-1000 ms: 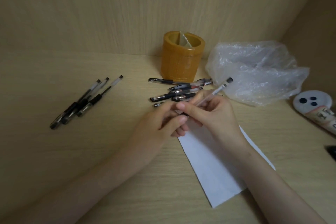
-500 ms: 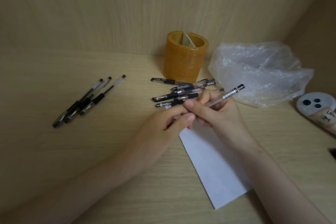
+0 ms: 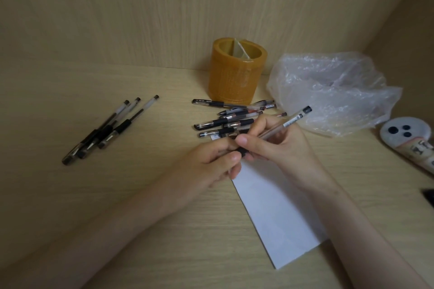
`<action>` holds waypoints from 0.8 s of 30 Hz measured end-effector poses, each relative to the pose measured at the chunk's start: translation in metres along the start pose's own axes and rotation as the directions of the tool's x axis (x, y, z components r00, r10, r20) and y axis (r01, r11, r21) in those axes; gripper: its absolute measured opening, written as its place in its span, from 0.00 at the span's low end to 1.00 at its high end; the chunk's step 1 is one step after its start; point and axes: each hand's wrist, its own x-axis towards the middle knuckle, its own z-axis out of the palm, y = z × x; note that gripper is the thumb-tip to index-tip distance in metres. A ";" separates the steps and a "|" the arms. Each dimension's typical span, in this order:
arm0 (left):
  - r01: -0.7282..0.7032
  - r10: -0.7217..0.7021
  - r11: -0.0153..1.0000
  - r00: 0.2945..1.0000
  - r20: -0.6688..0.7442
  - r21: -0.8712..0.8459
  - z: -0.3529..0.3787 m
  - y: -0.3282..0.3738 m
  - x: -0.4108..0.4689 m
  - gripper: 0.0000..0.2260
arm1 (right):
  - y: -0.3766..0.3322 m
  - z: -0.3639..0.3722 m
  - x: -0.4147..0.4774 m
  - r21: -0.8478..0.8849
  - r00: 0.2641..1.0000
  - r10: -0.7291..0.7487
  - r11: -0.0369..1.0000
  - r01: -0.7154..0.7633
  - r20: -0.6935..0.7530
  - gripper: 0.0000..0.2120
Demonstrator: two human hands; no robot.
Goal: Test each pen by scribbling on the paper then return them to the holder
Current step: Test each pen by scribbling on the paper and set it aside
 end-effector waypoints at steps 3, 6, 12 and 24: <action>0.028 -0.028 1.000 0.999 -0.029 0.006 0.002 0.006 -0.002 0.12 | 0.000 0.000 0.000 0.021 0.999 -0.025 0.999 0.025 0.028 0.10; 0.011 -0.012 0.999 0.999 -0.032 -0.044 0.002 0.013 -0.002 0.11 | -0.001 0.000 0.001 0.058 0.999 -0.030 0.998 0.027 0.043 0.10; 0.000 -0.002 0.985 1.000 -0.014 -0.172 0.003 0.016 -0.003 0.12 | 0.000 -0.001 0.002 0.037 0.999 -0.024 0.999 0.023 0.043 0.11; 0.005 -0.004 1.000 0.999 0.035 -0.030 0.001 0.004 0.001 0.11 | -0.001 -0.002 -0.001 0.045 0.997 -0.018 0.999 0.014 0.080 0.10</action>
